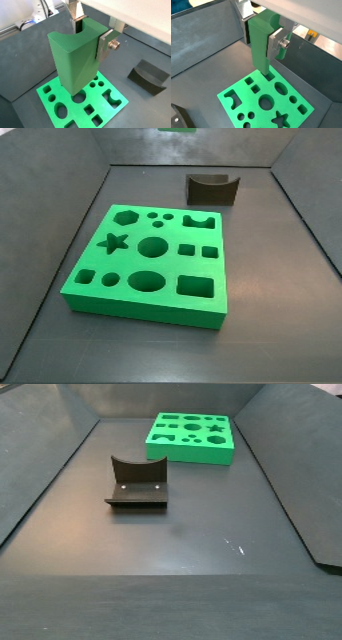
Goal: Insert the arch object.
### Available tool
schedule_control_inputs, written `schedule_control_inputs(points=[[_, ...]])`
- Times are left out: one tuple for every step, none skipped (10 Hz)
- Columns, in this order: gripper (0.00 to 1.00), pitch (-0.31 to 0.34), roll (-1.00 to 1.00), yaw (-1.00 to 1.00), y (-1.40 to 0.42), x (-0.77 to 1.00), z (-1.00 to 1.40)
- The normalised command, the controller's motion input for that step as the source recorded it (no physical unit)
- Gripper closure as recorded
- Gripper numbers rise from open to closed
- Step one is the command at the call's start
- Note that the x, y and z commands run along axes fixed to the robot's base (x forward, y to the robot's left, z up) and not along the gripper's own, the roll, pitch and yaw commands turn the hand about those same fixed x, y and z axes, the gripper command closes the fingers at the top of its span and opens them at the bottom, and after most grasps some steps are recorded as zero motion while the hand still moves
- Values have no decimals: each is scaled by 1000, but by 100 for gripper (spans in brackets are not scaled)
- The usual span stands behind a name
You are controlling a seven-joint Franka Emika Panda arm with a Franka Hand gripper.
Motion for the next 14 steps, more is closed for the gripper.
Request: schedule_control_inputs(points=[[100,-56,184,-903,0,126,-317],[100,-56,151,-929,0,103,-260],[100,-59,154,-929,0,109,-257],[100,-63,160,-917,0,129,-271],[100,-60,150,-900,0,171,-257],[100,-49,116,-869,34,231,-280],[100,-39,103,-863,37,251,-323],[100,-21,113,-874,34,229,-363],[100,-19,116,-877,31,229,-369],[100,-20,114,-877,31,231,-360],[100,-20,113,-871,31,246,-360],[100,-11,121,-849,40,283,-366],[100,-9,126,-849,40,280,-371],[100,-3,131,-846,40,283,-386]])
